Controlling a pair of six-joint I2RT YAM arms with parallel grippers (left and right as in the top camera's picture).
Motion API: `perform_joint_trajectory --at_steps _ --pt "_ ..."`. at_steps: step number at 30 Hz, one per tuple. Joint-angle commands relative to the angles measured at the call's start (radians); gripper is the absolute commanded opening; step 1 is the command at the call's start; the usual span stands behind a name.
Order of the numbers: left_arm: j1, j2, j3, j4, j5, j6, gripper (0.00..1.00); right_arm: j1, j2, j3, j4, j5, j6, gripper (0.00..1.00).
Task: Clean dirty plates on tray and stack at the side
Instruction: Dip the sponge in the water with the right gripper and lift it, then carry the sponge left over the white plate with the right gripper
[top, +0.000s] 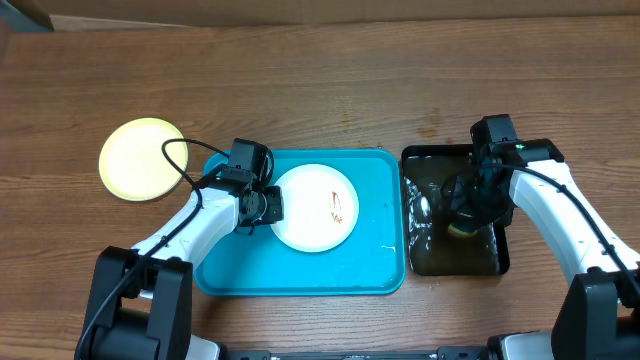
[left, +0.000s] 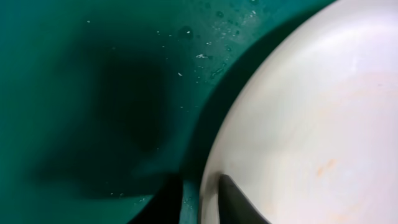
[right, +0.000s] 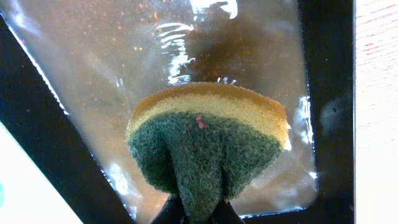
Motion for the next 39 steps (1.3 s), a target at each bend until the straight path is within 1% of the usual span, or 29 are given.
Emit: perform_joint_trajectory --at_steps 1,3,4,7,8,10,11,13,16,18,20,23,24,30,33,35,39 --pt "-0.005 0.012 -0.007 0.003 -0.023 0.005 0.35 0.005 -0.006 0.010 -0.005 -0.001 -0.014 0.04" --pt "-0.005 0.012 -0.007 0.008 -0.022 0.005 0.38 0.005 -0.006 0.008 -0.003 -0.001 -0.015 0.04" --pt "-0.005 0.012 -0.007 0.009 -0.022 0.005 0.36 0.005 -0.006 0.008 0.000 -0.001 -0.015 0.04" --pt "-0.005 0.011 -0.007 0.009 -0.022 0.005 0.10 0.005 -0.006 0.008 0.011 -0.001 -0.015 0.04" --pt "-0.005 0.012 -0.007 0.009 -0.021 0.005 0.05 0.005 -0.006 0.008 0.012 -0.001 -0.015 0.04" --pt "-0.005 0.011 -0.007 0.009 -0.015 0.005 0.04 0.005 -0.006 0.008 0.011 -0.001 -0.015 0.04" --pt "-0.005 0.011 -0.007 0.009 -0.015 0.005 0.05 0.005 -0.006 0.008 0.010 -0.001 -0.015 0.04" --pt "-0.005 0.011 -0.007 0.009 -0.015 0.005 0.13 0.005 -0.006 0.005 0.011 -0.001 -0.015 0.04" --pt "-0.005 0.012 -0.007 0.015 -0.015 0.005 0.18 0.005 -0.005 -0.005 0.016 -0.001 -0.015 0.04" --pt "-0.005 0.013 -0.007 0.023 -0.016 0.005 0.19 0.005 -0.006 -0.014 0.027 -0.001 -0.015 0.04" --pt "-0.005 0.014 -0.007 0.027 -0.015 0.005 0.18 0.005 -0.005 -0.021 0.046 -0.001 -0.018 0.04" --pt "-0.006 0.015 -0.008 0.020 -0.014 0.005 0.07 0.005 -0.006 0.003 0.037 -0.021 -0.050 0.04" --pt "-0.006 0.015 -0.008 0.016 -0.014 0.005 0.04 0.005 -0.006 0.024 0.019 -0.029 -0.059 0.04" --pt "-0.006 0.015 -0.008 0.004 -0.013 0.005 0.04 0.005 -0.006 0.190 -0.132 -0.034 -0.064 0.04" --pt "-0.006 0.015 -0.008 0.003 0.013 0.006 0.04 0.009 -0.006 0.207 -0.124 -0.044 -0.094 0.04" --pt "-0.006 0.015 -0.008 0.003 0.036 0.011 0.04 0.018 -0.006 0.208 -0.098 -0.112 -0.178 0.04" --pt "-0.006 0.015 -0.008 0.005 0.072 0.052 0.04 0.060 -0.006 0.208 -0.014 -0.282 -0.298 0.04"
